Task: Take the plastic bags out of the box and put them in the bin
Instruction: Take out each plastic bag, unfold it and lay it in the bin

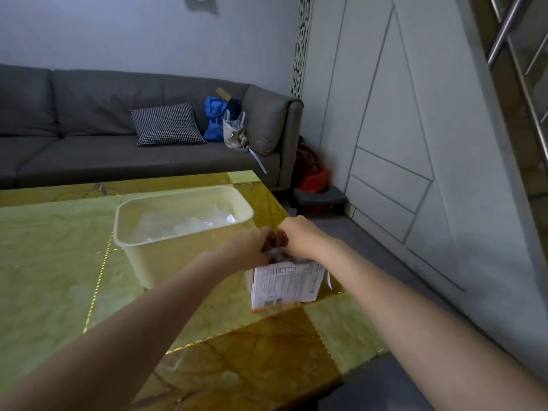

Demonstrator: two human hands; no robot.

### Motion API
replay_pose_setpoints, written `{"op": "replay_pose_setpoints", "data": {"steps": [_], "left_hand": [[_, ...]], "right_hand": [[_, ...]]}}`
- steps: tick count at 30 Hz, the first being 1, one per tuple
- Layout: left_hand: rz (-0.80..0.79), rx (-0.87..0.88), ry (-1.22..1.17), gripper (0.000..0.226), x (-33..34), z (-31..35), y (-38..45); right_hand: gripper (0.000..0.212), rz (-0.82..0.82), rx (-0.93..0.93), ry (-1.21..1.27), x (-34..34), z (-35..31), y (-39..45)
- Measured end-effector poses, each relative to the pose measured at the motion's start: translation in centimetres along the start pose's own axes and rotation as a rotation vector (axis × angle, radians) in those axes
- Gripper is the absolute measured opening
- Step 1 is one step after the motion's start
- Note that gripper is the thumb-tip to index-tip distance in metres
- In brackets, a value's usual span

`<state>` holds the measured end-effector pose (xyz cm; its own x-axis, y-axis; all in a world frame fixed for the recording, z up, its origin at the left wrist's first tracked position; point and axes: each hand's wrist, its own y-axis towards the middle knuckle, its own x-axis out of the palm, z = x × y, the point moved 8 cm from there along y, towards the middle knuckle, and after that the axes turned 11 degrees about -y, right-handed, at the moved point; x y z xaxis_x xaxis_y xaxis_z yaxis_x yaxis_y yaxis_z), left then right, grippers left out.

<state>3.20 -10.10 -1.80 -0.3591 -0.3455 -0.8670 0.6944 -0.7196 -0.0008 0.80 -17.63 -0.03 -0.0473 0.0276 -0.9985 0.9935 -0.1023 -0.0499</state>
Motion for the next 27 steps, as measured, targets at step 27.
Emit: {"op": "replay_pose_setpoints", "data": {"steps": [27], "left_hand": [[0.051,-0.011,-0.299,0.054,-1.3,0.1,-1.4]], "right_hand": [[0.024,-0.277,0.001,0.267,-1.3,-0.5,-0.6]]}}
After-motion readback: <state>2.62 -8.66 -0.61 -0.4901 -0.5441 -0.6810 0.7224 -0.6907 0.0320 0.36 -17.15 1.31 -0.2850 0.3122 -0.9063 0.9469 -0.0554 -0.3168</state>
